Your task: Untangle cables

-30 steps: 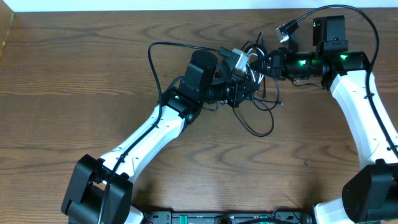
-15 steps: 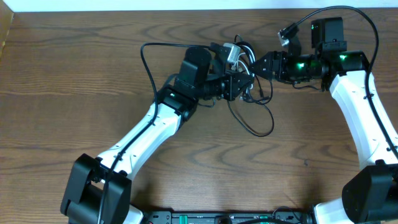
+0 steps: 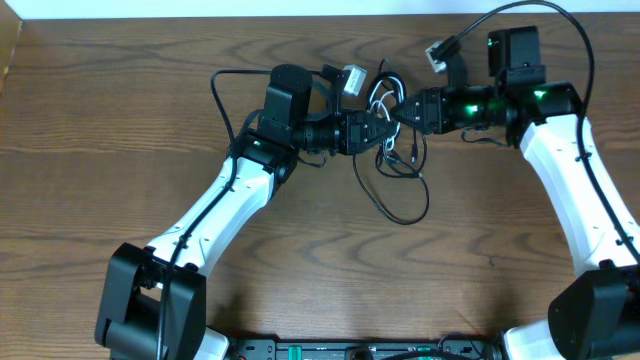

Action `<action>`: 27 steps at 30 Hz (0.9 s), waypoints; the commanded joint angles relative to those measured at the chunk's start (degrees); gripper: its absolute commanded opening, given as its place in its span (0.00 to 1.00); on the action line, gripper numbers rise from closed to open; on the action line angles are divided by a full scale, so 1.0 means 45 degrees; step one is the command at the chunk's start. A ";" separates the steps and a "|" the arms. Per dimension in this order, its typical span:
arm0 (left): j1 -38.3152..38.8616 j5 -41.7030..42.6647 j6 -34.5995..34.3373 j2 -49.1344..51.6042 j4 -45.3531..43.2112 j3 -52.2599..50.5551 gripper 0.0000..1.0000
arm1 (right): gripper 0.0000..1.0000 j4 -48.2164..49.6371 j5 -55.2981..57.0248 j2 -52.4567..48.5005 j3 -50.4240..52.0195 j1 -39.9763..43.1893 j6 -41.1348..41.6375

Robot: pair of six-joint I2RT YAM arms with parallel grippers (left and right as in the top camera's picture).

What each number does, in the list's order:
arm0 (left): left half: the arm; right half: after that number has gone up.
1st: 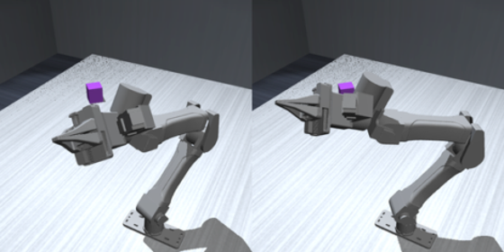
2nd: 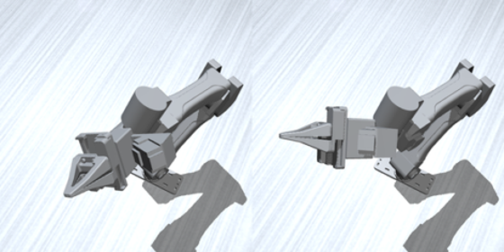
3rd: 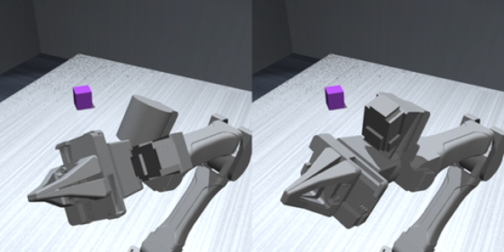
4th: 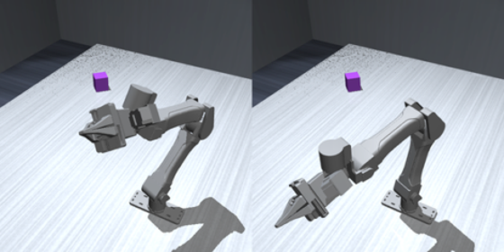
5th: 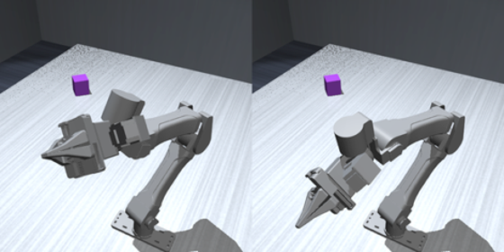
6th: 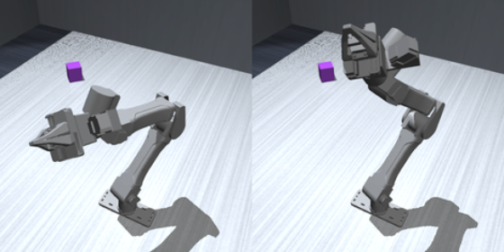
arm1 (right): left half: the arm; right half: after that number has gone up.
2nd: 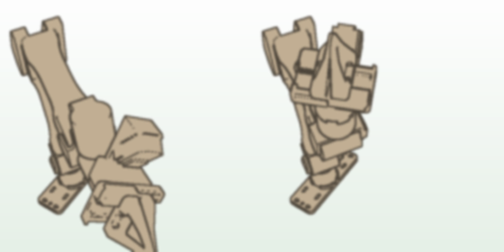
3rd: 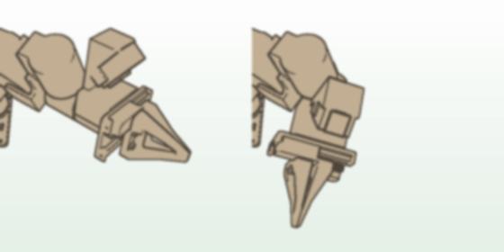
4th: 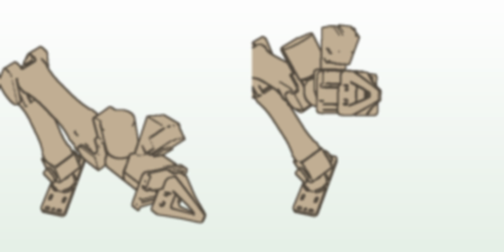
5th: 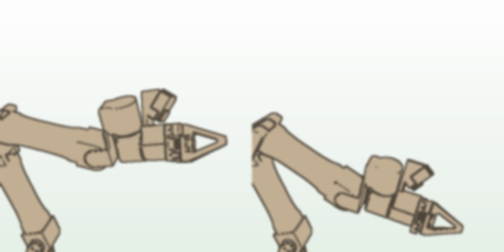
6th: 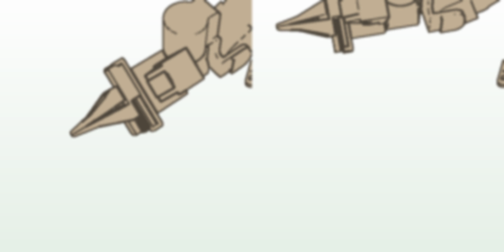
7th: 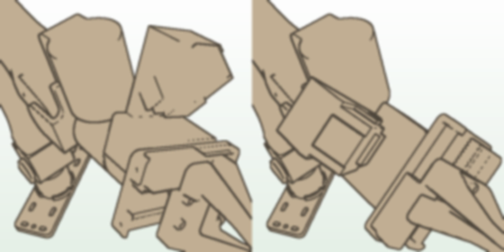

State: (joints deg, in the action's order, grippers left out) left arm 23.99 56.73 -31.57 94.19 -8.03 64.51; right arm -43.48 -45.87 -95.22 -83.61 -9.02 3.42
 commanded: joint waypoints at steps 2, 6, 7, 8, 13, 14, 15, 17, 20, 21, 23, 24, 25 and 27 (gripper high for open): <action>-0.0058 0.0733 -0.0442 0.0024 -0.0588 0.0024 0.07 | 0.13 -0.0005 0.0039 0.0209 -0.0165 -0.0345 0.0053; -0.0233 0.0729 -0.0665 0.0024 -0.1112 0.0024 0.08 | 0.01 -0.0092 0.1705 0.0117 -0.0165 -0.0253 0.1511; -0.0330 0.0729 -0.0748 0.0024 -0.1200 0.0024 0.07 | 0.01 -0.0151 0.2011 0.0107 -0.0165 -0.0214 0.1753; -0.0442 0.0729 -0.0777 0.0024 -0.1273 0.0024 0.07 | 0.01 -0.0214 0.2244 0.0107 -0.0165 -0.0141 0.1889; -0.1049 0.0719 -0.0777 0.0024 -0.1355 0.0024 0.07 | 0.01 -0.0495 0.3002 0.0107 -0.0165 0.0170 0.2205; -0.1180 0.0719 -0.0782 0.0024 -0.1350 0.0024 0.07 | 0.04 -0.0559 0.3162 0.0107 -0.0165 0.0199 0.2278; -0.1336 0.0719 -0.0787 0.0024 -0.1350 0.0024 0.07 | 0.09 -0.0631 0.3313 0.0107 -0.0165 0.0214 0.2341; -0.1481 0.0719 -0.0889 0.0024 -0.1350 0.0024 0.08 | 0.19 -0.0636 0.3279 0.0107 -0.0165 0.0209 0.2336; -0.1540 0.0719 -0.0952 0.0024 -0.1350 0.0024 0.08 | 0.29 -0.0583 0.3099 0.0107 -0.0165 0.0126 0.2331; -0.1540 0.0719 -0.0947 0.0024 -0.1350 0.0024 0.07 | 0.31 -0.0578 0.3128 0.0107 -0.0165 0.0083 0.2331; -0.1545 0.0719 -0.0947 0.0024 -0.1350 0.0024 0.07 | 0.31 -0.0583 0.3162 0.0107 -0.0165 0.0053 0.2331; -0.1545 0.0719 -0.0952 0.0024 -0.1350 0.0024 0.08 | 0.31 -0.0578 0.3162 0.0107 -0.0165 0.0053 0.2331; -0.1545 0.0719 -0.0962 0.0024 -0.1365 0.0024 0.07 | 0.31 -0.0559 0.3162 0.0107 -0.0165 0.0044 0.2331; -0.1540 0.0729 -0.0967 0.0024 -0.1389 0.0024 0.08 | 0.38 -0.0442 0.3036 0.0107 -0.0165 -0.0010 0.2327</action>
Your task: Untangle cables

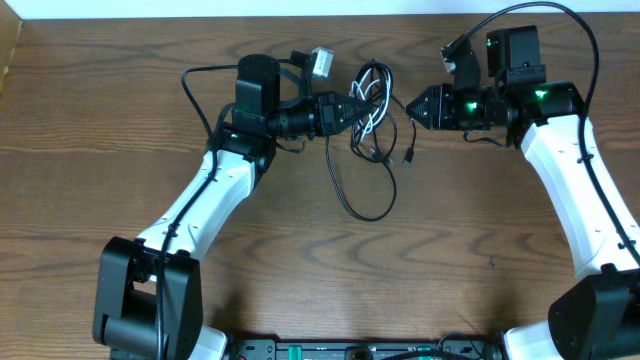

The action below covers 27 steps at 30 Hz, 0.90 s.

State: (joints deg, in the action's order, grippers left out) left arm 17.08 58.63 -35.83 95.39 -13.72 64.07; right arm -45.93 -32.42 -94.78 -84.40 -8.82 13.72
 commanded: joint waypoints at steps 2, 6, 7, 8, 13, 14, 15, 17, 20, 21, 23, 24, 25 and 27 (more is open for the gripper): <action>-0.0005 0.0306 -0.0024 -0.0243 -0.0117 0.0121 0.08 | 0.45 0.0311 -0.0471 0.0010 0.0010 -0.0087 -0.0189; -0.0005 0.0301 -0.0024 -0.0243 -0.0121 0.0121 0.07 | 0.55 0.0865 -0.2628 0.0010 0.0010 -0.0087 -0.1282; -0.0005 0.0301 -0.0039 -0.0243 -0.0121 0.0121 0.08 | 0.56 0.0986 -0.2948 0.0010 0.0010 -0.0092 -0.1360; -0.0005 0.0301 -0.0126 -0.0243 -0.0126 0.0121 0.07 | 0.57 0.1064 -0.2992 0.0010 0.0010 -0.0121 -0.1350; 0.0005 0.0306 -0.0505 -0.0243 -0.0126 0.0121 0.07 | 0.55 0.1263 -0.2453 -0.0102 0.0010 -0.0442 -0.0874; 0.0005 0.0301 -0.0597 -0.0243 -0.0131 0.0121 0.08 | 0.54 0.1273 -0.2064 -0.0146 0.0010 -0.0549 -0.0612; 0.0005 0.0306 -0.0656 -0.0243 -0.0136 0.0121 0.08 | 0.53 0.1307 -0.1593 -0.0262 0.0015 -0.0690 -0.0350; 0.0005 0.0306 -0.0753 -0.0243 -0.0146 0.0121 0.07 | 0.51 0.1370 -0.0947 -0.0510 0.0015 -0.0947 0.0063; 0.0005 0.0306 -0.0845 -0.0243 -0.0141 0.0121 0.07 | 0.49 0.1666 -0.0797 -0.0962 0.0015 -0.1316 0.0355; 0.0005 0.0306 -0.0874 -0.0243 -0.0146 0.0121 0.07 | 0.48 0.1773 -0.0777 -0.1122 0.0015 -0.1433 0.0486; 0.0005 0.0306 -0.0879 -0.0243 -0.0175 0.0121 0.07 | 0.46 0.1894 -0.0607 -0.1379 0.0015 -0.1559 0.0772; 0.0005 0.0306 -0.0942 -0.0243 -0.0189 0.0121 0.08 | 0.44 0.1962 -0.0364 -0.1511 0.0015 -0.1598 0.1035; 0.0005 0.0311 -0.1044 -0.0243 -0.0233 0.0121 0.08 | 0.41 0.2021 -0.0083 -0.1637 0.0015 -0.1617 0.1200; 0.0005 0.0311 -0.1117 -0.0243 -0.0238 0.0121 0.08 | 0.32 0.2079 0.0699 -0.1821 0.0015 -0.1608 0.1666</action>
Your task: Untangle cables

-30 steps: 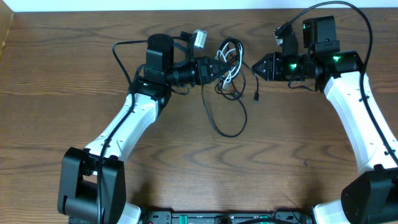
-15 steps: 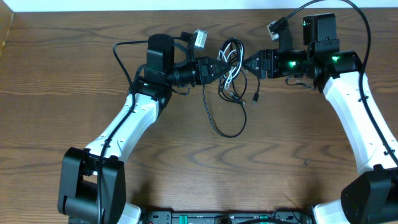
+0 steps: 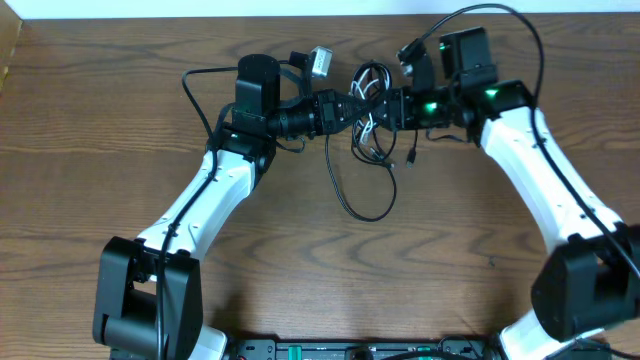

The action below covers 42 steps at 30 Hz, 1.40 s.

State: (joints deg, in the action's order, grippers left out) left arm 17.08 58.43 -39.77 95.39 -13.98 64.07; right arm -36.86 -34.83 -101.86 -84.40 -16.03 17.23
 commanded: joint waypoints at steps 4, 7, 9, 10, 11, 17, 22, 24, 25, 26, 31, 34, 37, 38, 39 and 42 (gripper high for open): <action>-0.0121 0.0695 -0.0228 -0.0267 -0.0563 0.0121 0.08 | 0.03 -0.0049 0.3002 -0.0248 0.0015 0.0403 0.1224; -0.0695 0.0631 -0.0034 -0.0544 -0.0874 0.0121 0.07 | 0.01 -0.0583 0.3740 -0.0243 0.0015 0.1229 0.1263; -0.1336 0.0379 0.0058 -0.0918 -0.0889 0.0121 0.07 | 0.01 -0.1263 0.4260 -0.0248 0.0015 0.2069 0.1243; -0.1700 0.0262 0.0058 -0.1141 -0.0884 0.0121 0.07 | 0.01 -0.1462 0.4299 -0.0248 0.0015 0.2404 0.1122; -0.2098 0.0194 0.0058 -0.1413 -0.0874 0.0121 0.07 | 0.01 -0.1690 0.4284 -0.0248 0.0015 0.2880 0.0855; -0.4561 -0.0136 0.0000 -0.3060 -0.0374 0.0121 0.07 | 0.01 -0.2390 0.4255 -0.0248 0.0015 0.4779 -0.0151; -0.6028 -0.0121 0.0010 -0.4036 0.0573 0.0121 0.07 | 0.01 -0.2676 0.3483 -0.0248 0.0015 0.5731 -0.1166; -0.6290 -0.0117 0.0136 -0.4255 0.0952 0.0121 0.07 | 0.01 -0.2681 0.1991 -0.0248 0.0015 0.5829 -0.2161; -0.6290 -0.0117 0.0335 -0.4308 0.1137 0.0121 0.07 | 0.01 -0.2686 0.1107 -0.0248 0.0015 0.5795 -0.2691; -0.6241 -0.0121 0.0544 -0.4333 0.1355 0.0121 0.07 | 0.01 -0.2710 0.0253 -0.0248 0.0015 0.5697 -0.3162; -0.5406 -0.0136 0.2263 -0.4201 0.2657 0.0121 0.07 | 0.01 -0.2705 -0.1870 -0.0209 0.0005 0.4483 -0.4143; -0.4983 -0.0151 0.3143 -0.4085 0.3347 0.0121 0.07 | 0.01 -0.2671 -0.1870 -0.0024 -0.0015 0.3502 -0.4371; -0.4707 -0.0287 0.3852 -0.4051 0.4056 0.0121 0.07 | 0.01 -0.2701 -0.1865 0.0325 -0.0311 0.2526 -0.4483; -0.4634 -0.0335 0.4051 -0.4051 0.4265 0.0121 0.08 | 0.01 -0.2725 -0.1865 0.0481 -0.0481 0.2273 -0.4571; -0.4556 -0.0350 0.4231 -0.4051 0.4425 0.0121 0.08 | 0.01 -0.2749 -0.1846 0.0636 -0.0665 0.2040 -0.4697; -0.4362 -0.0389 0.4507 -0.4051 0.4624 0.0121 0.17 | 0.01 -0.2861 -0.1812 0.1253 -0.1175 0.1447 -0.5095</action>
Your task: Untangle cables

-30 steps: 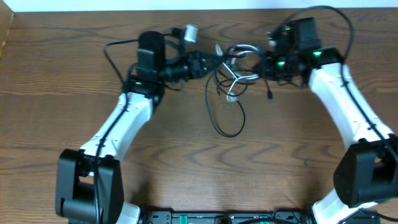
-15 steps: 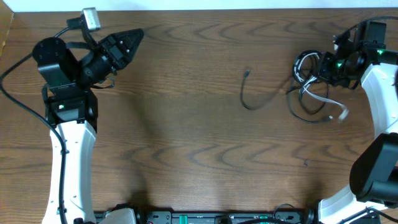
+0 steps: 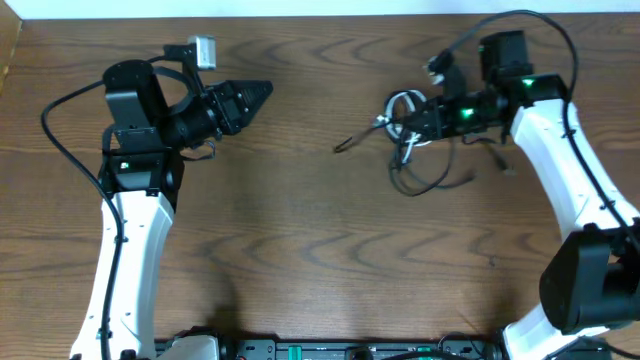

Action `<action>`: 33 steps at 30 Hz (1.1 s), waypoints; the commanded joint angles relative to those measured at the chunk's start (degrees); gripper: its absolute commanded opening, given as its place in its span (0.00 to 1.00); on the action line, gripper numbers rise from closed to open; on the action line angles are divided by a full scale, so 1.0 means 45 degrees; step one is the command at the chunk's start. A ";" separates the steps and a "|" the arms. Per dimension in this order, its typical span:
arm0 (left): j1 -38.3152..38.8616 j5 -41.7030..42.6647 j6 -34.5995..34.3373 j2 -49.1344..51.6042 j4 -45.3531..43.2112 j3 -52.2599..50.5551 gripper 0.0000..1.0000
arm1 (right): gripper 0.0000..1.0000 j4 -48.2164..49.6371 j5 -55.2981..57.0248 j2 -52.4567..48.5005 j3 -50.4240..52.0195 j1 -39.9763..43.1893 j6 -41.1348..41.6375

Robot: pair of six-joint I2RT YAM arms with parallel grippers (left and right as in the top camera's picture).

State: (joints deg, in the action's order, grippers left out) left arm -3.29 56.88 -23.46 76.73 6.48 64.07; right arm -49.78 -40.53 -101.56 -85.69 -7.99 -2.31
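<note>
Only the overhead view is given. A tangle of white and black cables [image 3: 404,102] lies at the upper right of the table. My right gripper [image 3: 410,120] is shut on it from the right. A black loop [image 3: 428,184] sags below the tangle, and one black cable end [image 3: 345,146] sticks out to the left on the wood. My left gripper [image 3: 258,92] is far off at the upper left, pointing right, open with nothing in it and well apart from the cables.
The wooden table [image 3: 320,250] runs to a white back edge [image 3: 300,8] at the top. The arms' own black cords arc over the left arm [image 3: 70,95] and the right arm [image 3: 520,20]. The arm bases stand at the front edge [image 3: 330,350].
My left gripper has let go and moved far to the left, empty. My right gripper has carried the tangle a little to the right, and one black end now trails out to the left.
Both grippers met at the tangle in the upper middle. Then the left held it further left while the right was drawn back and clear of it. The right then returned to the bundle. Now the right alone holds it and the left is away, empty.
</note>
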 commanded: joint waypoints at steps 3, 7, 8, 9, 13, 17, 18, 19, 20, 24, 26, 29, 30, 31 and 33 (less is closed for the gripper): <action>0.0335 -0.0044 0.0884 0.0097 0.0073 0.0121 0.29 | 0.01 0.0010 -0.0146 0.1763 -0.1015 -0.0835 -0.0840; 0.0690 -0.0044 0.0933 0.0102 0.0073 0.0121 0.43 | 0.01 -0.0296 0.0505 0.1938 -0.1015 -0.1438 -0.1093; 0.0860 -0.0044 0.1044 0.0112 0.0073 0.0121 0.46 | 0.01 -0.0369 0.0510 0.1914 -0.1005 -0.1574 -0.1239; 0.1054 -0.0044 0.1209 0.0131 0.0073 0.0121 0.50 | 0.01 -0.0418 0.0510 0.1909 -0.0991 -0.1690 -0.1365; 0.1904 -0.0136 0.1404 0.0423 -0.0063 0.0121 0.57 | 0.01 -0.0418 0.0549 0.1899 -0.0991 -0.2064 -0.1700; 0.2584 -0.0131 0.1399 0.1107 -0.0423 0.0121 0.59 | 0.01 -0.0534 0.0544 0.1899 -0.0991 -0.2103 -0.1695; 0.2739 -0.0136 0.1399 0.1326 -0.0529 0.0121 0.61 | 0.01 -0.0593 0.0544 0.1904 -0.0991 -0.2103 -0.1695; 0.2895 -0.0141 0.1399 0.1545 -0.0631 0.0121 0.63 | 0.01 -0.0636 0.0539 0.1904 -0.0991 -0.2103 -0.1695; 0.3011 -0.0155 0.1399 0.1729 -0.0724 0.0121 0.64 | 0.01 -0.0670 0.0539 0.1904 -0.0991 -0.2103 -0.1695; 0.3400 -0.0947 0.1399 0.2545 -0.0996 0.0121 0.68 | 0.01 -0.0797 0.0486 0.1904 -0.0991 -0.2103 -0.1705; 0.3415 -0.1350 0.1399 0.2773 -0.1010 0.0121 0.68 | 0.01 -0.0903 0.0364 0.1904 -0.0991 -0.2103 -0.1826; 0.3453 -0.1384 0.1399 0.2968 -0.1190 0.0121 0.67 | 0.01 -0.0923 -0.0257 0.1904 -0.0991 -0.2103 -0.2011; 0.3502 -0.1481 0.1404 0.3011 -0.1224 0.0121 0.68 | 0.01 -0.0894 -0.0423 0.1904 -0.0991 -0.2103 -0.2030; 0.3555 -0.1617 0.1404 0.3041 -0.1229 0.0121 0.67 | 0.01 -0.0884 -0.0520 0.1904 -0.0991 -0.2103 -0.2030; 0.3701 -0.2011 0.1404 0.3118 -0.1209 0.0121 0.67 | 0.01 -0.0879 -0.0763 0.1904 -0.0991 -0.2103 -0.2030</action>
State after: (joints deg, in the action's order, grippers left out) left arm 12.36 50.65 -17.96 90.02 1.23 64.07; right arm -54.00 -39.72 -93.10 -89.52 -17.28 -9.98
